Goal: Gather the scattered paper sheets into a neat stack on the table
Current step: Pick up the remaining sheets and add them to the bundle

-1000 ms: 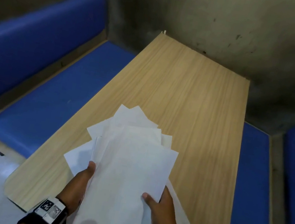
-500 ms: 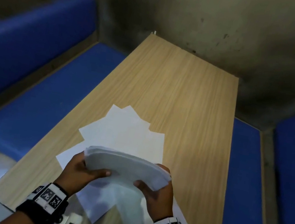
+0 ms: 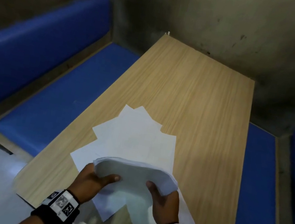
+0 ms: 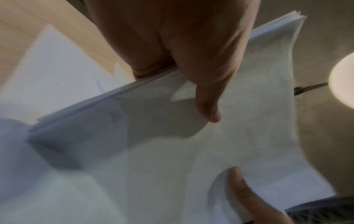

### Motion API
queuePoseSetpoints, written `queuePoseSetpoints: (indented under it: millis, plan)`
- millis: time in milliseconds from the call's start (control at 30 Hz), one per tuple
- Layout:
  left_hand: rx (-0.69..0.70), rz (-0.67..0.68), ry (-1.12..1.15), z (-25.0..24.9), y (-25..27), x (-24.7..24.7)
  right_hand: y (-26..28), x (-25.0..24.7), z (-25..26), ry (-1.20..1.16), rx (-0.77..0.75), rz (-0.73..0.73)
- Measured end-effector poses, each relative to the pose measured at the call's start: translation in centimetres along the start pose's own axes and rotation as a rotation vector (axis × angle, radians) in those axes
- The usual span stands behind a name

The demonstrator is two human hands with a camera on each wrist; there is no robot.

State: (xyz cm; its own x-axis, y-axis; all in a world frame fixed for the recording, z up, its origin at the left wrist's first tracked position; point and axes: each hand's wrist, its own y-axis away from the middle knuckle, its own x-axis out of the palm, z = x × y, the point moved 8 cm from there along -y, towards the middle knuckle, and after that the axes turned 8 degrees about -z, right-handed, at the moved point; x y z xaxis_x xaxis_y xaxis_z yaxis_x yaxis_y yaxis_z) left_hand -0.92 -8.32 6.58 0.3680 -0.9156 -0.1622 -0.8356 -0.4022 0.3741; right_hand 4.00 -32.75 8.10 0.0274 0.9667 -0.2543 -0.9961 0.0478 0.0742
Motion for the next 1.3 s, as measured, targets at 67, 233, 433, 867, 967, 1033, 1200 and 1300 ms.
queuePoseSetpoints:
  millis: [67, 233, 433, 867, 967, 1033, 1200, 1300]
  plan:
    - [-0.059, -0.006, 0.010, 2.2, -0.3, -0.1, 0.4, 0.4, -1.4, -0.012, 0.078, -0.011]
    - [-0.086, -0.176, 0.067, 2.5, -1.1, -2.5, -0.9, 2.4, -0.3, 0.009, 0.095, 0.052]
    - [-0.032, -0.430, 0.098, 1.0, -2.5, -11.5, -5.3, 6.5, -0.3, 0.118, 0.183, 0.112]
    - [-0.161, -0.641, 0.075, 6.4, -1.7, -22.5, -11.5, 11.3, -8.2, 0.954, 0.556, 0.000]
    - [-0.197, -0.637, 0.094, 7.5, -1.6, -22.7, -11.8, 11.6, -9.2, 0.804, 0.499, -0.034]
    - [-0.211, -0.630, 0.094, 8.1, -1.8, -22.5, -11.3, 11.9, -9.4, 0.986, 0.429, 0.102]
    - [-0.196, -0.549, 0.065, 7.3, -2.8, -20.4, -11.8, 9.2, -8.2, 0.545, 0.637, -0.091]
    - [-0.184, -0.495, 0.061, 6.6, -3.3, -19.0, -13.0, 6.9, -8.7, 0.371, 0.693, -0.161]
